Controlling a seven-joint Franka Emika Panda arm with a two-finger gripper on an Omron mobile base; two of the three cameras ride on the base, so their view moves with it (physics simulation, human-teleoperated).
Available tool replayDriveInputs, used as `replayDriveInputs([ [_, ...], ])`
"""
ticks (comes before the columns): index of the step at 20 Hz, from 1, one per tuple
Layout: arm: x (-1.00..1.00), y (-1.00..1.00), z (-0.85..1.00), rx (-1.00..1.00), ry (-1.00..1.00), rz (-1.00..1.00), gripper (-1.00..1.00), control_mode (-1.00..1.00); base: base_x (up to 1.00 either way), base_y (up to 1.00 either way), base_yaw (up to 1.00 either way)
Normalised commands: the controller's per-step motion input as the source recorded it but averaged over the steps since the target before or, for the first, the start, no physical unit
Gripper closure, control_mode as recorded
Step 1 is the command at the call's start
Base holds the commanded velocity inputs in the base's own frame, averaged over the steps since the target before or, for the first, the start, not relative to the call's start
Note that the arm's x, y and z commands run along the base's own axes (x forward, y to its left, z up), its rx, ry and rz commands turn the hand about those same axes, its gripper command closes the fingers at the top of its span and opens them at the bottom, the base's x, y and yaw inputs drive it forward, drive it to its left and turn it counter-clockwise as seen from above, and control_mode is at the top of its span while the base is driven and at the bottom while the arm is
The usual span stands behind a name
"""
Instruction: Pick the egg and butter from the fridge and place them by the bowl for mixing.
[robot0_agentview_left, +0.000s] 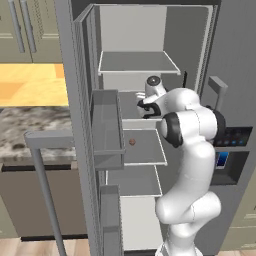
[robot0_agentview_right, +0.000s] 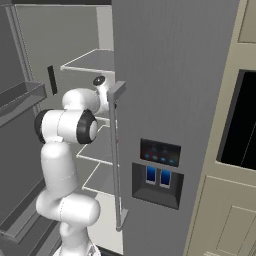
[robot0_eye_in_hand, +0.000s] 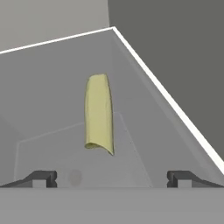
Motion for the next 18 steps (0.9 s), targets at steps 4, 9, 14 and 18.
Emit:
replayDriveInputs([
  [4, 0.27, -0.01, -0.10, 0.01, -0.01, -0.01, -1.00, -1.00, 0.00, 0.00, 0.00],
  [9, 0.29, 0.00, -0.14, 0.01, 0.00, -0.01, -1.00, -1.00, 0.00, 0.00, 0.00],
  [14, 0.38, -0.01, -0.06, 0.00, 0.00, -0.01, -1.00, -1.00, 0.00, 0.00, 0.00],
  [18, 0.39, -0.03, -0.08, 0.00, 0.00, -0.01, -1.00, -1.00, 0.00, 0.00, 0.00],
])
